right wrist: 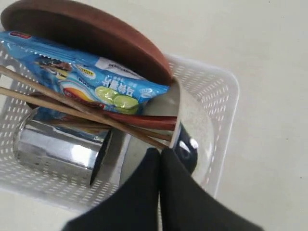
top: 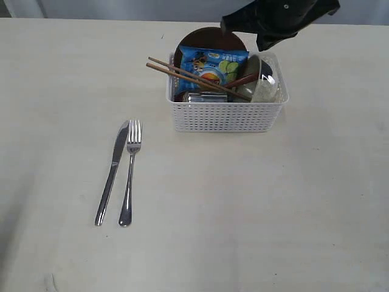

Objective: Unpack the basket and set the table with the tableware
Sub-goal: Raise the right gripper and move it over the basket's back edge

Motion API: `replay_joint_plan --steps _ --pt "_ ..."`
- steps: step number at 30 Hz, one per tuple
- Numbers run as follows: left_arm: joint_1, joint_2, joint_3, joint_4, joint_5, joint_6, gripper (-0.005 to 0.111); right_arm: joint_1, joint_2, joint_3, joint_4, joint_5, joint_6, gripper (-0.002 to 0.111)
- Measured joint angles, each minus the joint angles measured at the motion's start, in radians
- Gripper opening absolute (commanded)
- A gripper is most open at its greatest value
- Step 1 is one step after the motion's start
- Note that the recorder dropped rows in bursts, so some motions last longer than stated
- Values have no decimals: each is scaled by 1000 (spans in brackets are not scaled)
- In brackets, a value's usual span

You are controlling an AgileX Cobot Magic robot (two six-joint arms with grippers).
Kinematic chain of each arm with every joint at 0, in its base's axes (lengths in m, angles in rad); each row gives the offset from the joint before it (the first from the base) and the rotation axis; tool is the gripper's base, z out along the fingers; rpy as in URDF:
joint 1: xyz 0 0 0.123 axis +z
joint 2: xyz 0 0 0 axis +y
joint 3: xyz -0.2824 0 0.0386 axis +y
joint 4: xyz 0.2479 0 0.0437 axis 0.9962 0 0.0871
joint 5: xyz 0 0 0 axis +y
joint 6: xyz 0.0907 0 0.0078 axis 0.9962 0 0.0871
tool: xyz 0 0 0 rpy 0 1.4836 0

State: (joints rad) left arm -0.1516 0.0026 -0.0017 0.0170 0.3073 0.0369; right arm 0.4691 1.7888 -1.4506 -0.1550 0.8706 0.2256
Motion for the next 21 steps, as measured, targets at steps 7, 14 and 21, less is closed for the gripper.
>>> replay_joint_plan --steps 7,14,21 --pt "0 0 0 0 0 0 0 32 8 -5 -45 11 9 0" --pt "0 0 0 0 0 0 0 73 83 -98 -146 -3 13 0" --pt "0 0 0 0 0 0 0 68 179 -313 -154 28 -208 0"
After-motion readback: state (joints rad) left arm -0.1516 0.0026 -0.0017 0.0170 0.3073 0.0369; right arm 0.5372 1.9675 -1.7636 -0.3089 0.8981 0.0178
